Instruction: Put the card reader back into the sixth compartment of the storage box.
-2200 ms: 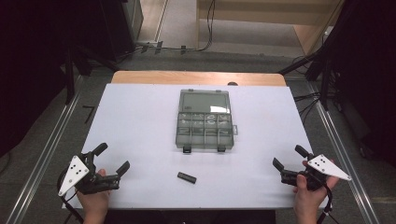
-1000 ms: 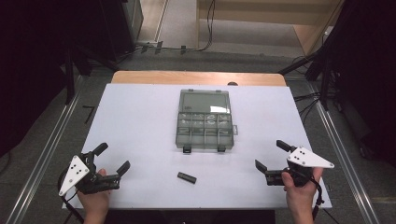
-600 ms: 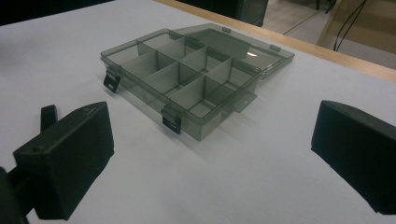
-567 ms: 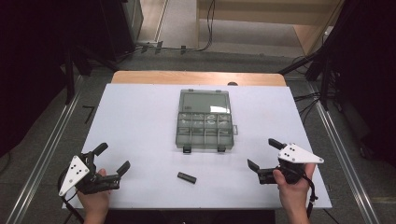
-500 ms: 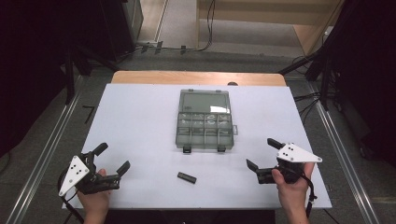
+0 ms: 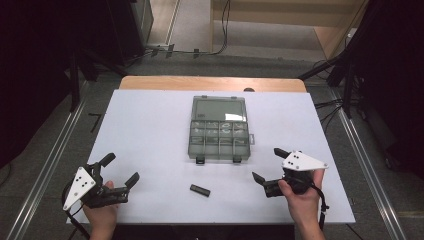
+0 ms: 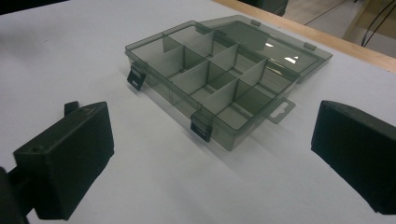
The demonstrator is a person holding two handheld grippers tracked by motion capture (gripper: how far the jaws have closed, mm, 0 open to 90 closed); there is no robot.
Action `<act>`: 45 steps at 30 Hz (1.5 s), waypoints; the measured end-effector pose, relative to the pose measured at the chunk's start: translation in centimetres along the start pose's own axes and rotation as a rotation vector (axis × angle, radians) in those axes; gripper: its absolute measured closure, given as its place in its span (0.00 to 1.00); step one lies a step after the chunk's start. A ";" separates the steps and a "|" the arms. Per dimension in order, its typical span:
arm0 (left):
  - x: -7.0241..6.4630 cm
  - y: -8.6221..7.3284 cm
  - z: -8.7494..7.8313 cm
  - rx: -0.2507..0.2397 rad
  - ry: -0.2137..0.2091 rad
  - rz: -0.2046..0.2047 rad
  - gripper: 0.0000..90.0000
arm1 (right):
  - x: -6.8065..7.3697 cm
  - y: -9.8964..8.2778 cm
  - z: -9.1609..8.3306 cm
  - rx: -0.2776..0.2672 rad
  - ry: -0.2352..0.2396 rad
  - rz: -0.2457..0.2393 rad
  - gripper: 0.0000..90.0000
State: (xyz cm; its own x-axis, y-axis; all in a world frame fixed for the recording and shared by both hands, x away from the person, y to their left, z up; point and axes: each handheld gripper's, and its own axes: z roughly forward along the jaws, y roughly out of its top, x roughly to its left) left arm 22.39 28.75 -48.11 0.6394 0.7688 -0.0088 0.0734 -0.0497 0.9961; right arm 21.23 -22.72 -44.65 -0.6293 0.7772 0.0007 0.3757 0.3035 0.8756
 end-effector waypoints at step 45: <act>-0.1 0.0 -0.2 -0.002 -0.003 0.008 0.00 | 3.8 2.9 5.0 0.159 0.123 -0.063 0.00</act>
State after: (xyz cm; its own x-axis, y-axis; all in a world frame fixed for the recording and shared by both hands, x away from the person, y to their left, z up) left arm 22.24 28.80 -48.09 0.6423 0.7665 -0.0012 0.0670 -0.0546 0.9963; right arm 23.32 -16.18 -44.53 -0.7294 0.6839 0.0156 0.4294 0.4400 0.7887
